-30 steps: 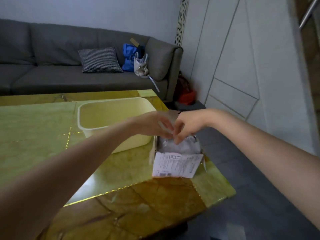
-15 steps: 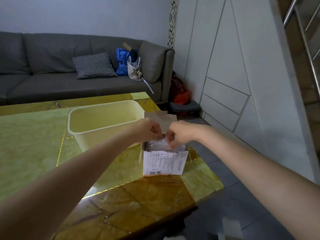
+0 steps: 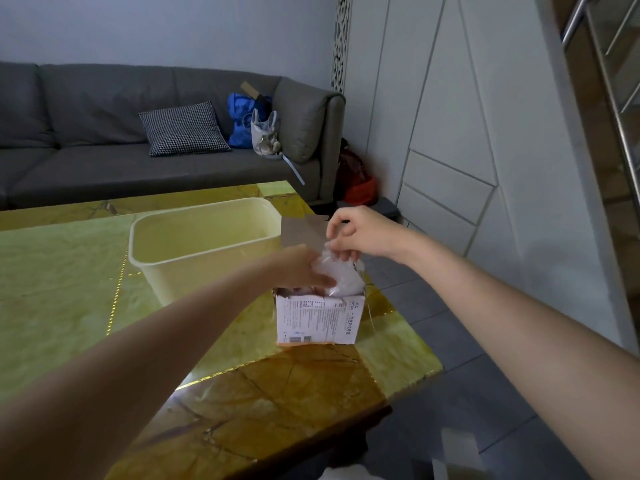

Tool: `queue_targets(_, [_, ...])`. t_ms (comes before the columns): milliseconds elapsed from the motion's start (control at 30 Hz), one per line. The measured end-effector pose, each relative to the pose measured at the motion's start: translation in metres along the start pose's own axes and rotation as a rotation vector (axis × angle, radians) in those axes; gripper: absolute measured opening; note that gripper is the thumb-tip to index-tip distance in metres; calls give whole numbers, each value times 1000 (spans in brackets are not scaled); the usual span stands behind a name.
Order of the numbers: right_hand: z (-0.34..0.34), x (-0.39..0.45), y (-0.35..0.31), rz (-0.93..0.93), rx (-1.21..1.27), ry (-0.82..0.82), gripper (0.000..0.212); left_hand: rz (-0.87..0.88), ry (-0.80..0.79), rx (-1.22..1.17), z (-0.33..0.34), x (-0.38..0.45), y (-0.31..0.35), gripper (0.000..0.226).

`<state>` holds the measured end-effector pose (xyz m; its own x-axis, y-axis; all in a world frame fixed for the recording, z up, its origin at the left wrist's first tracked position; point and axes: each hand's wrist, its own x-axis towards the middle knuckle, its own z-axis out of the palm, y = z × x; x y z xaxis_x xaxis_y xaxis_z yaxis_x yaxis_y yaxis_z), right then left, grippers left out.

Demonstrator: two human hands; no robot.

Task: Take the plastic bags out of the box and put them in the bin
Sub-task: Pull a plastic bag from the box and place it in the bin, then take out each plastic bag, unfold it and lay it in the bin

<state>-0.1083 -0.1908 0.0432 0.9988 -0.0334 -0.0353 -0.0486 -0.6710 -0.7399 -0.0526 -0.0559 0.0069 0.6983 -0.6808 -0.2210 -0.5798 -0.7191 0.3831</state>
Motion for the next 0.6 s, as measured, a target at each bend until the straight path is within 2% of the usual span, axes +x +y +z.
queue_targets(100, [-3, 0, -3, 53, -76, -131, 25, 18, 25, 121, -3, 0, 6, 43])
queue_targets(167, [-3, 3, -5, 74, -114, -105, 26, 52, 97, 141, -4, 1, 6, 53])
queue_targets(200, [-4, 3, -5, 79, -115, -78, 24, 70, 136, 66, -5, 1, 6, 56])
queue_targets(267, [-3, 2, -4, 87, -39, -57, 18, 104, 191, -228, -8, -1, 7, 58])
queue_targets(333, [-1, 0, -3, 61, 104, -46, 15, 149, 225, -480, -6, 1, 10, 51])
queue_targets(367, [-1, -1, -3, 31, 145, -23, 15, 156, 231, -522, -4, 3, 11, 46])
queue_targets(500, [-3, -1, 5, -14, 246, 165, 14, 188, 214, -253, 3, 11, 10, 23])
queue_targets(600, [-4, 2, 13, 3, 349, 304, 17, 149, 261, -78, -1, 11, 6, 32])
